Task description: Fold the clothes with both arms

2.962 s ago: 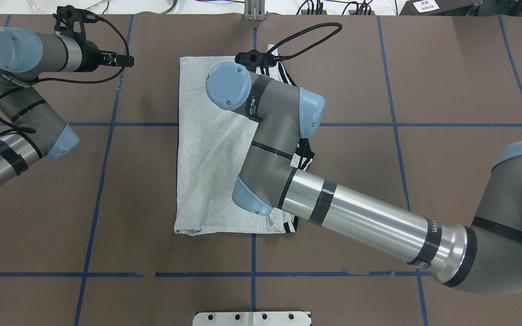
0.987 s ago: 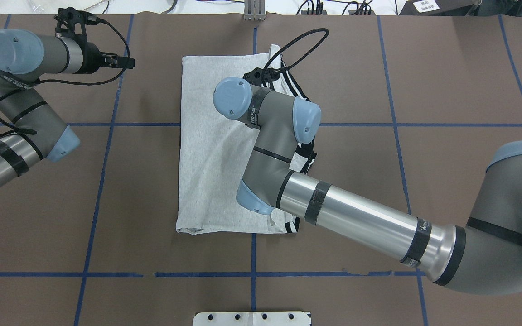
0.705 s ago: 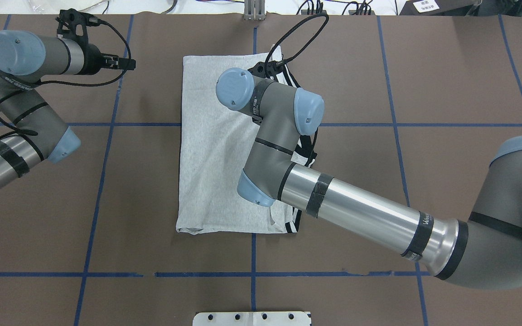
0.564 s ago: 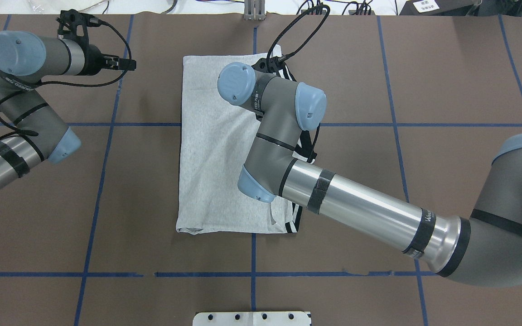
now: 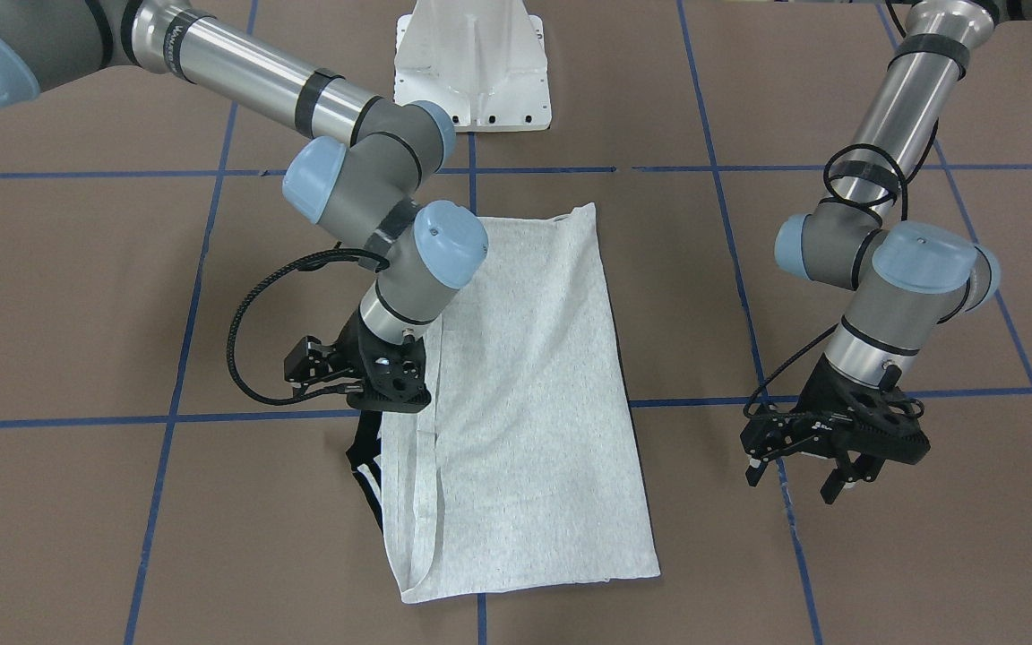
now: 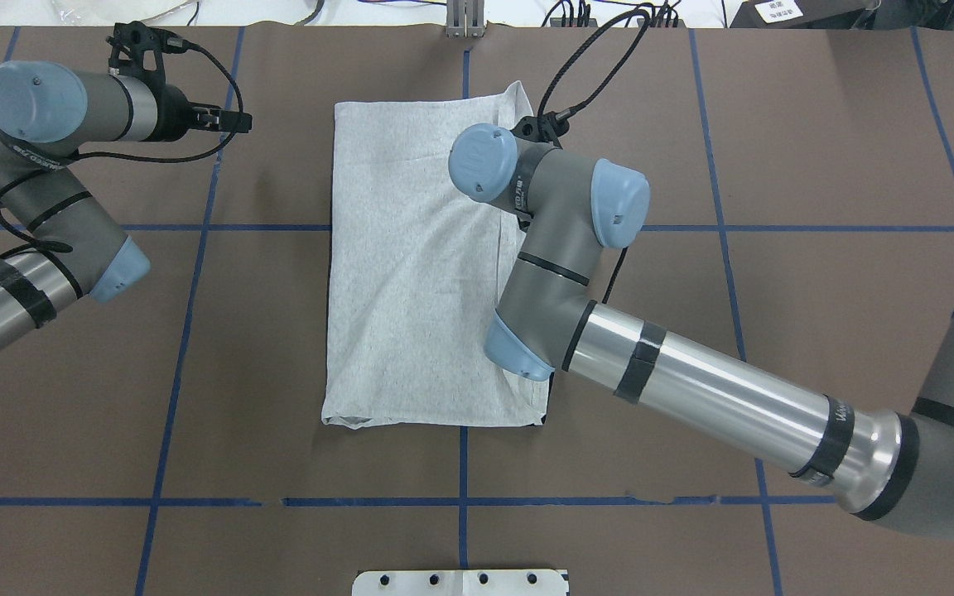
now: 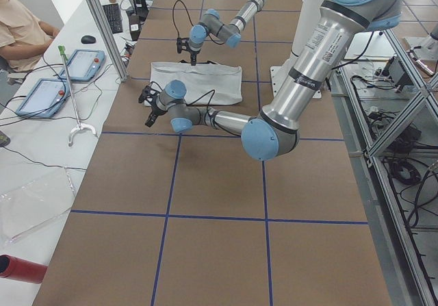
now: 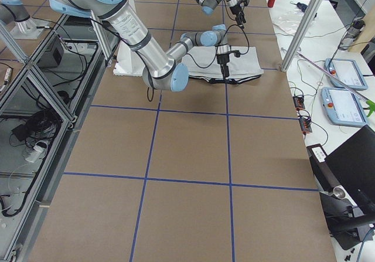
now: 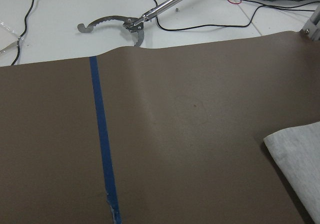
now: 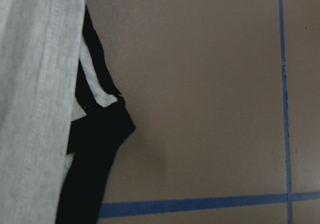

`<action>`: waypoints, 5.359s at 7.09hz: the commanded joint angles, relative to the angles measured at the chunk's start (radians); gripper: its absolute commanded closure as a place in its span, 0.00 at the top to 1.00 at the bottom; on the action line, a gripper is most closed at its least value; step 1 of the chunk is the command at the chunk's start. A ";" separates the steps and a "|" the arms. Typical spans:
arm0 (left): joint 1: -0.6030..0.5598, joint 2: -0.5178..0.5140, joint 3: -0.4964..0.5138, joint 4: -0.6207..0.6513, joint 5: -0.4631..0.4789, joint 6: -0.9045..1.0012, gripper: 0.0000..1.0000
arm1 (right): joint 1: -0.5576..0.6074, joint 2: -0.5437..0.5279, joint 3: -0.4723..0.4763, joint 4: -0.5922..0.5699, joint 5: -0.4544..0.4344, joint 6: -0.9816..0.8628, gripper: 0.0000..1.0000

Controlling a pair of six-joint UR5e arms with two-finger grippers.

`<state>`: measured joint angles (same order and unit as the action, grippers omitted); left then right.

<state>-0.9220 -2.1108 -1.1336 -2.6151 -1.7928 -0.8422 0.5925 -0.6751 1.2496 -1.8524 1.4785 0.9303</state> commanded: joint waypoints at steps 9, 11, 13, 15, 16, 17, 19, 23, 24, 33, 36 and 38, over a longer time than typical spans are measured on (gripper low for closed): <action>0.002 0.000 0.000 -0.002 0.000 -0.018 1.00 | -0.105 0.025 0.100 0.088 0.080 0.108 1.00; 0.002 0.000 0.000 -0.008 0.000 -0.020 1.00 | -0.126 0.006 0.154 0.043 0.138 0.108 1.00; 0.002 0.000 0.000 -0.008 0.000 -0.020 1.00 | -0.170 -0.049 0.267 -0.042 0.138 0.108 1.00; 0.003 0.000 0.002 -0.009 0.000 -0.020 1.00 | -0.186 -0.067 0.277 -0.050 0.137 0.108 1.00; 0.003 0.000 0.002 -0.016 0.000 -0.020 1.00 | -0.189 -0.076 0.277 -0.050 0.137 0.108 1.00; 0.003 0.009 0.000 -0.017 0.000 -0.020 1.00 | -0.189 -0.078 0.277 -0.051 0.135 0.108 1.00; 0.006 0.015 0.000 -0.037 0.000 -0.021 1.00 | -0.189 -0.093 0.306 -0.156 0.131 0.095 1.00; 0.006 0.015 -0.009 -0.037 0.000 -0.021 1.00 | -0.161 -0.299 0.539 -0.240 0.115 0.073 1.00; 0.006 0.017 -0.020 -0.037 0.000 -0.021 1.00 | -0.158 -0.299 0.597 -0.231 0.115 0.074 1.00; 0.292 0.486 -0.744 0.090 -0.059 -0.493 1.00 | -0.322 -0.440 0.772 0.394 -0.081 0.840 1.00; 0.517 0.372 -0.732 0.290 0.143 -0.708 0.89 | -0.324 -0.468 0.771 0.456 -0.095 0.840 1.00; 0.560 0.334 -0.704 0.303 0.155 -0.738 0.81 | -0.326 -0.469 0.771 0.456 -0.102 0.840 1.00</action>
<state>-0.3892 -1.7559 -1.8495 -2.3263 -1.6488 -1.5604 0.2680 -1.1429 2.0203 -1.3969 1.3796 1.7701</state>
